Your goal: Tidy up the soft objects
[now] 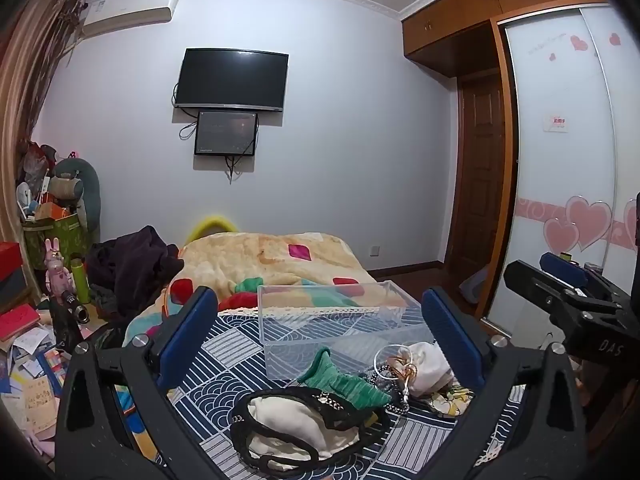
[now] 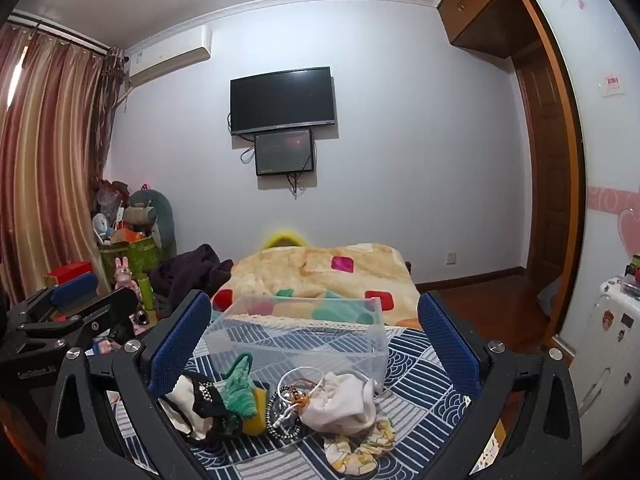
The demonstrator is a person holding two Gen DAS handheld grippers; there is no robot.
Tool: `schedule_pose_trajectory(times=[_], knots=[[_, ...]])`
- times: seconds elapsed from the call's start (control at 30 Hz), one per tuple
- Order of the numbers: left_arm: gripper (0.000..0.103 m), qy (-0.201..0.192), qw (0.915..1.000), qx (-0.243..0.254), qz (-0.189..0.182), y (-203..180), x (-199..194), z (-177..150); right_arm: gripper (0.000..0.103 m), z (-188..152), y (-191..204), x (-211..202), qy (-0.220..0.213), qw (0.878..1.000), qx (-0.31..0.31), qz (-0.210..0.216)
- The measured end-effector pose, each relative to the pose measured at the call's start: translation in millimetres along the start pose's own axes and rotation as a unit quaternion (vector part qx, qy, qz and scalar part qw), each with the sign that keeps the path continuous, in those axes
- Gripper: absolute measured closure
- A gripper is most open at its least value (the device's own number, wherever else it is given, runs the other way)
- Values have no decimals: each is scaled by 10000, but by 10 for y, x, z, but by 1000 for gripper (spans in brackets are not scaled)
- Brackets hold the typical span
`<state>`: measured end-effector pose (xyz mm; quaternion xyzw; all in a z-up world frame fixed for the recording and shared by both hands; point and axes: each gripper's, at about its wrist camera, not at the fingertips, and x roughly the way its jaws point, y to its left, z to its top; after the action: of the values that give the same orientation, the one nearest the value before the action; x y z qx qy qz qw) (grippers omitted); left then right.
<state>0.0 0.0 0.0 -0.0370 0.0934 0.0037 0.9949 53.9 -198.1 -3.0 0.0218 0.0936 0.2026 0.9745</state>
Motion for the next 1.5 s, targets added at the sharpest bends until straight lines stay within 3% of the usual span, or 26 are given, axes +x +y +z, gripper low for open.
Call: schedule_pose_trajectory(times=[1.5], knots=[[0,-56,10000,-33,-42,-32,-75,35,0,-24,13,-28,-69,9999,-26,75]])
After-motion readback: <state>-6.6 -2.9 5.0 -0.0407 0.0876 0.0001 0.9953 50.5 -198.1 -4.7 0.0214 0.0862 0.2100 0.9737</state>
